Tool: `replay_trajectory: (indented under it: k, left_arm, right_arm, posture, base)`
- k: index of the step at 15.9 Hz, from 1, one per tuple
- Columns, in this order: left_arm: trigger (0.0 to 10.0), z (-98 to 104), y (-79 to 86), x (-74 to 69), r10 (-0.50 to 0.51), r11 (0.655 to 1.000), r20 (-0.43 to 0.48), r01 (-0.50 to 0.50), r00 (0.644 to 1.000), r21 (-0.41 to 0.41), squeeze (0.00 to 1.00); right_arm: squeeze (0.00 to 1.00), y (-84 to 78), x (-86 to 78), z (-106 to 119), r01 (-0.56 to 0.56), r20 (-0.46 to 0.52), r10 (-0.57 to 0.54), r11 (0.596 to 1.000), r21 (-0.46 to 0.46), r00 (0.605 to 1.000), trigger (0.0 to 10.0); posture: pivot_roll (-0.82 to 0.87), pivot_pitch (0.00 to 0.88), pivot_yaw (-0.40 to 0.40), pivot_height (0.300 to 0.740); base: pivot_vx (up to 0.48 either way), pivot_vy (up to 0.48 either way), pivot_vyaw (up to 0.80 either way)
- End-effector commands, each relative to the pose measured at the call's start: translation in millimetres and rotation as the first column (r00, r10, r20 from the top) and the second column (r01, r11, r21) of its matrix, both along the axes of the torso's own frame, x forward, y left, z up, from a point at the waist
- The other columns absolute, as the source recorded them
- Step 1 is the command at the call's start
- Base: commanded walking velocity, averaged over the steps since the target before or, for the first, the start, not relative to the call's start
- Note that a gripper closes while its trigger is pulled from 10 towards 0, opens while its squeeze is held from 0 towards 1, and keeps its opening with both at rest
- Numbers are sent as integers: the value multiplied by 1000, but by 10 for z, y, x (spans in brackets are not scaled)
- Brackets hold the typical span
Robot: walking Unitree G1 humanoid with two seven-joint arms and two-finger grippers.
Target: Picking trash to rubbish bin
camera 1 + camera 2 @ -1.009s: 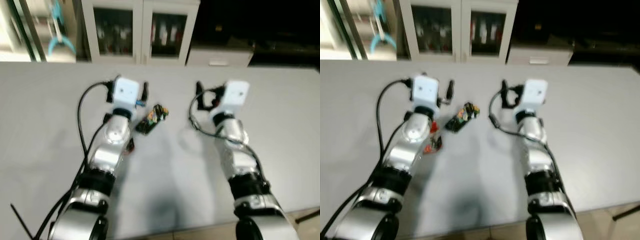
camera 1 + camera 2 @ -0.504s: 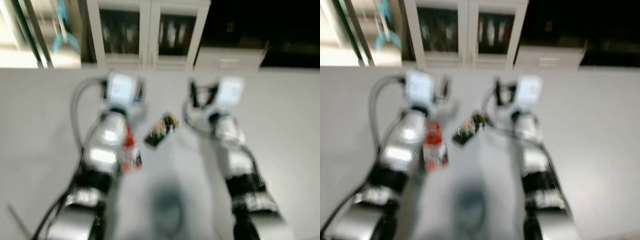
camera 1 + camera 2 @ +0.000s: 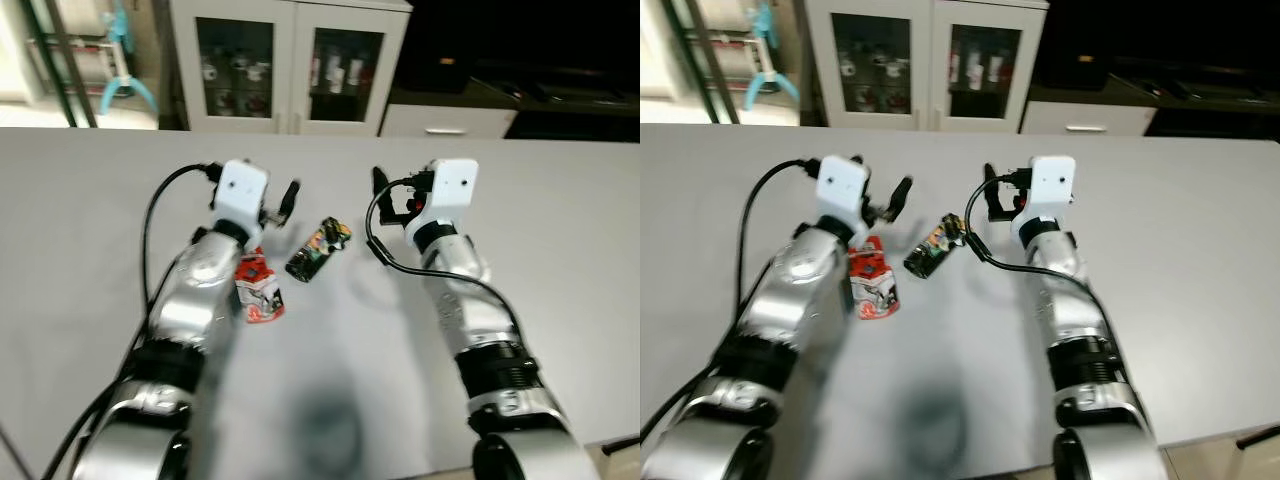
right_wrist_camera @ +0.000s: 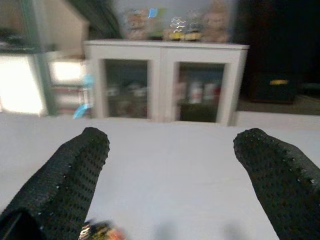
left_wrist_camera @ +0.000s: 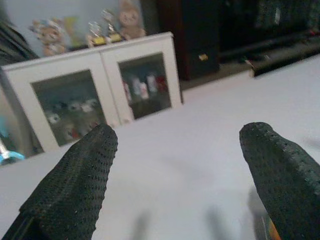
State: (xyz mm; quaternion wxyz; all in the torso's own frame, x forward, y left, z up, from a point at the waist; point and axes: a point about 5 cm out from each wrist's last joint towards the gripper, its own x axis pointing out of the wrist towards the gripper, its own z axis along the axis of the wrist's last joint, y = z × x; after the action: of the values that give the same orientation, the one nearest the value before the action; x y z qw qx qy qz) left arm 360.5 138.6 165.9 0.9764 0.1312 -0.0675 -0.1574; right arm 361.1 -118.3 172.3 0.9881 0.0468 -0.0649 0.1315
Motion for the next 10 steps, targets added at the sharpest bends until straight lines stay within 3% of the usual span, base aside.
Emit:
replay_trajectory:
  k: [1,4,8,10]
  left_arm:
    - [10000,24,-4,-17,-38,999,-5,38,999,15,0]
    - [10000,-8,55,-22,-44,998,-27,45,999,47,0]
    - [10000,-31,-51,-52,-118,992,-53,121,992,45,0]
    - [10000,-26,-67,-47,-136,989,-58,139,989,52,0]
  right_arm:
    - [0,51,-68,53,-137,-5,137,990,-33,991,10000]
    - [0,42,-201,-7,-296,-32,295,944,-147,955,10000]
    - [0,150,-384,-72,-485,-111,473,862,-150,874,10000]
    - [0,165,-413,-91,-506,-124,492,851,-143,862,10000]
  posture:
    - [-55,41,-96,740]
    - [-52,34,-99,740]
    - [-54,24,-94,740]
    - [-52,20,-91,740]
  base:
    - [0,0,0]
    - [0,0,0]
    - [0,0,0]
    - [0,0,0]
